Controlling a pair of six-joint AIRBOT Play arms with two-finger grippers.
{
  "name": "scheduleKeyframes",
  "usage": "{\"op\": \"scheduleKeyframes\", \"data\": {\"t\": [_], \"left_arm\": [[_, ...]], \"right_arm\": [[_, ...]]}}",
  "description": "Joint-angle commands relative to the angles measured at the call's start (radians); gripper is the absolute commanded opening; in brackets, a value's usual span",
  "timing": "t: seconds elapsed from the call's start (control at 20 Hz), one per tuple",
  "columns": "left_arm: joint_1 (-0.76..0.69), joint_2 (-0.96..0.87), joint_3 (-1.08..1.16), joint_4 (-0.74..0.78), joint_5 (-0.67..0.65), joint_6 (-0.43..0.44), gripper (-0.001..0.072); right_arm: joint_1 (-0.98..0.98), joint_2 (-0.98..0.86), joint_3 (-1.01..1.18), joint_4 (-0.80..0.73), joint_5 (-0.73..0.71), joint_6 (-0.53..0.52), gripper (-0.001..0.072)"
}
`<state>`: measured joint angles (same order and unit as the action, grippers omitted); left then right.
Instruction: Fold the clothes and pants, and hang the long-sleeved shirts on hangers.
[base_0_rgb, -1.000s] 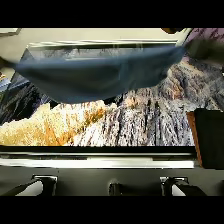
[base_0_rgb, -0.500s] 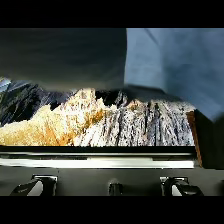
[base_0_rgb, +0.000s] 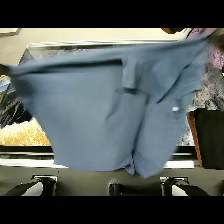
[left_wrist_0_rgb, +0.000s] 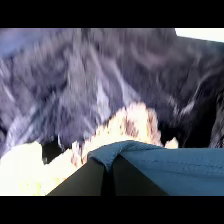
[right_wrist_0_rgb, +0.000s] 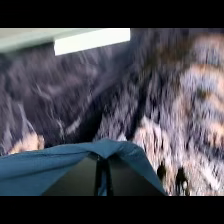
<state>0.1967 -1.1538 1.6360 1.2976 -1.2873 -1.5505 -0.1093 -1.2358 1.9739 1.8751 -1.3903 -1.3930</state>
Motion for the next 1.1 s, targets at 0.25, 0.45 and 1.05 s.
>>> {"op": "scheduleKeyframes", "data": {"t": [0.25,0.45,1.05], "left_arm": [[-0.105,-0.600,-0.019,-0.014,0.341,0.006,0.0013],[-0.105,-0.686,0.063,-0.014,0.369,0.006,0.0014],[-0.111,-0.687,0.048,-0.014,-0.092,-0.006,0.0014]], "right_arm": [[0.001,-0.527,-0.198,0.069,0.328,-0.017,0.0029],[0.001,-0.587,-0.198,0.063,0.450,-0.036,0.0029],[0.001,-0.587,-0.198,-0.071,-0.011,-0.035,0.0029]]}}
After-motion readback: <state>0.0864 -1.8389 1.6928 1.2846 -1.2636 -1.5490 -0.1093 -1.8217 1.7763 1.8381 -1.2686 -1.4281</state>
